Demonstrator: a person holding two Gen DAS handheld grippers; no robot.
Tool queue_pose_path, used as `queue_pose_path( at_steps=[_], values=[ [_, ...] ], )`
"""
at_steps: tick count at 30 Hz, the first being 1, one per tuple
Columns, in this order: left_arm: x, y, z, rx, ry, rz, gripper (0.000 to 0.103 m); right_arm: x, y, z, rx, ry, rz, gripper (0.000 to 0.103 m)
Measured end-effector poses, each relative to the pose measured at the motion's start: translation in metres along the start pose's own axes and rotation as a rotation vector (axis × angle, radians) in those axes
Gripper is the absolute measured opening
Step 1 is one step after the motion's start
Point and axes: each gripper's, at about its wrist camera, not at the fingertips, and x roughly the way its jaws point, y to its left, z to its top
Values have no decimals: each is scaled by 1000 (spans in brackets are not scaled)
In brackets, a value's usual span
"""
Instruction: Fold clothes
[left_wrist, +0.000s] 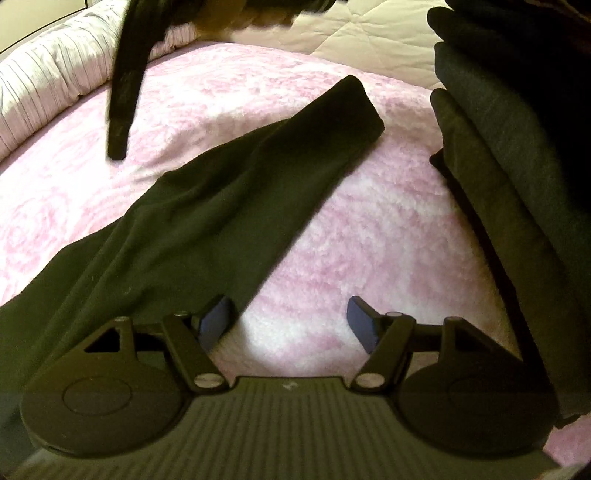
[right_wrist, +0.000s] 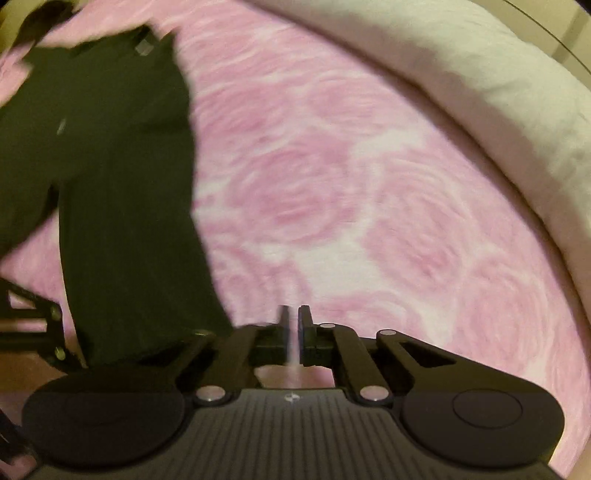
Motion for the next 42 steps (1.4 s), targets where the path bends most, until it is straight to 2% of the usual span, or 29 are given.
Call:
queue_pose_path(
  at_steps=[1, 2, 4, 5, 7, 10, 11, 13, 16, 17, 20, 24, 26, 27, 30, 32, 34, 36, 37, 39, 40, 42],
  values=[
    [-2, 0, 2, -5, -10, -1, 65, -7, -3, -4, -6, 9, -7, 18],
    [-3, 1, 5, -9, -20, -1, 63, -13, -6, -7, -11, 19, -14, 20],
    [-6, 2, 10, -19, -41, -2, 63, -21, -8, -18, -29, 64, 24, 24],
    [-4, 2, 13, -20, -43, -7, 63, -27, -5, -26, -39, 79, 56, 32],
    [2, -1, 18, -14, -38, -16, 63, -25, 7, -37, -85, 124, 82, 41],
    [10, -8, 20, 8, -24, -37, 63, -6, 26, -59, -169, 251, 105, 40],
    [11, -11, 21, 14, -24, -41, 63, -3, 24, -66, -173, 265, 80, 33],
    [11, -13, 24, 16, -33, -48, 63, 1, 20, -80, -179, 291, 28, 33],
    [13, -13, 29, -1, -37, -61, 63, -16, -11, -92, -6, 278, -115, 34],
    [14, -12, 32, 1, -39, -60, 63, -23, -17, -97, 14, 277, -144, 30],
    [19, -12, 43, -6, -47, -67, 63, -47, -28, -110, 114, 251, -63, 31],
    [30, -18, 54, 0, -39, -98, 63, -44, -17, -126, 137, 300, 80, 32],
    [37, -21, 53, 7, -17, -109, 65, -32, -9, -134, 83, 370, 52, 31],
    [37, -23, 52, 17, -17, -106, 66, -27, -9, -139, 65, 395, 3, 30],
    [34, -22, 51, 19, -12, -105, 66, -36, -22, -139, 150, 331, -124, 29],
    [34, -23, 50, 24, -11, -97, 66, -50, -19, -133, 135, 268, -153, 28],
    [35, -23, 50, 23, -11, -94, 66, -57, -11, -128, 114, 224, -66, 28],
    [36, -25, 50, 27, -11, -89, 66, -58, 1, -124, 82, 199, 34, 35],
    [36, -25, 50, 30, -13, -88, 67, -51, 9, -123, 43, 224, 53, 41],
    [36, -27, 48, 41, -15, -84, 68, -36, 21, -123, -46, 281, 35, 41],
    [36, -27, 48, 43, -18, -83, 68, -29, 25, -127, -62, 297, 36, 40],
    [35, -27, 46, 45, -24, -80, 68, -27, 19, -127, -24, 282, 23, 23]
  ],
)
